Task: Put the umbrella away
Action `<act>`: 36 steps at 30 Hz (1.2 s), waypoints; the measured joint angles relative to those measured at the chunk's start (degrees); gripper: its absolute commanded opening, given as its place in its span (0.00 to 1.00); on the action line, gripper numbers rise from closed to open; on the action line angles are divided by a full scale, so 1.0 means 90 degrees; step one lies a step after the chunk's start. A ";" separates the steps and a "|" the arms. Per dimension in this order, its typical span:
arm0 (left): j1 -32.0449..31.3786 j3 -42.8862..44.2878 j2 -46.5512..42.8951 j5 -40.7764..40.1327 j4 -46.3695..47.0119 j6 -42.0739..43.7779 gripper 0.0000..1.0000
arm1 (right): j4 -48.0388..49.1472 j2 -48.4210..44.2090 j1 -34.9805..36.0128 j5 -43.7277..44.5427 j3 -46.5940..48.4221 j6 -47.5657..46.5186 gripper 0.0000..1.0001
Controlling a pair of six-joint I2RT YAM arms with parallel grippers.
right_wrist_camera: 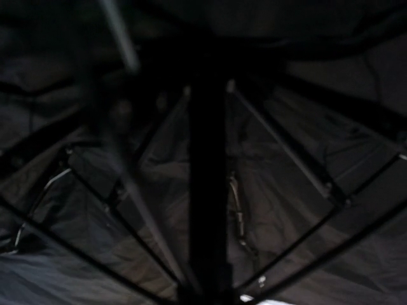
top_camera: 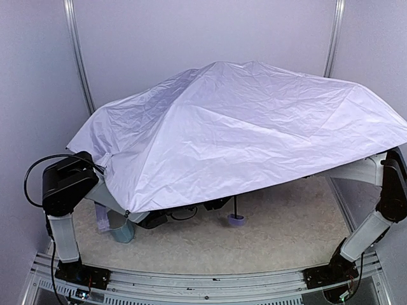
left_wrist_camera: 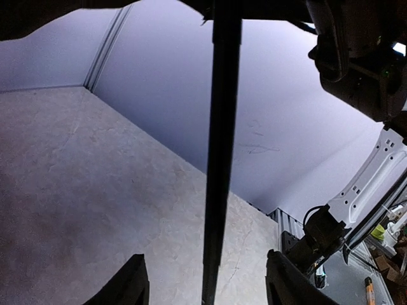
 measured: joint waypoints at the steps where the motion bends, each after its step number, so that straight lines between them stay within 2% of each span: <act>1: 0.0032 0.0000 0.0007 0.0083 0.0112 -0.0046 0.67 | 0.0100 0.0000 0.0000 -0.0172 0.0000 0.0177 0.00; 4: 0.0017 0.0000 0.0066 0.0272 0.0362 -0.0121 0.67 | 0.0313 0.0000 0.0000 -0.0432 0.0000 0.0532 0.00; 6: 0.0012 0.0002 0.0134 0.0352 0.0435 -0.0153 0.60 | 0.0440 0.0002 0.0000 -0.0527 0.0000 0.0721 0.00; 8: 0.0002 0.0019 0.0238 0.0372 0.0427 -0.0194 0.45 | 0.0578 0.0005 0.0000 -0.0612 0.0000 0.0889 0.00; 11: 0.0002 0.0039 0.0372 0.0386 0.0413 -0.0265 0.08 | 0.0736 0.0005 0.0000 -0.0702 0.0000 0.1039 0.00; 12: 0.0002 0.0039 0.0386 0.0410 0.0415 -0.0250 0.00 | 0.0753 0.0005 -0.0005 -0.0719 0.0000 0.1049 0.00; 15: -0.0022 0.0041 0.0381 0.0580 0.0520 -0.0024 0.00 | 0.0682 0.0005 -0.0061 -0.0729 0.0002 0.1044 0.00; 19: -0.0051 0.0032 0.0284 0.0617 0.0350 -0.0151 0.00 | 0.0032 0.0005 -0.0189 -0.0780 0.0117 0.0721 0.00; 22: 0.0073 -0.0107 -0.0075 0.0546 -0.0182 -0.0124 0.00 | -0.0767 -0.0017 -0.0187 -0.0605 0.0357 0.0245 0.01; 26: 0.0134 -0.0168 -0.0522 0.0410 -0.1071 0.0129 0.00 | -0.1222 -0.0129 -0.0124 -0.0306 0.0381 -0.0012 0.05; 32: 0.0158 -0.0165 -0.0748 0.0362 -0.2016 0.0566 0.00 | -0.1064 -0.0279 0.0039 0.0019 -0.0114 -0.0143 0.07; 36: 0.0160 -0.0153 -0.0748 0.0362 -0.2399 0.0678 0.00 | -0.0865 -0.0308 0.0044 0.0255 -0.0466 -0.0051 0.13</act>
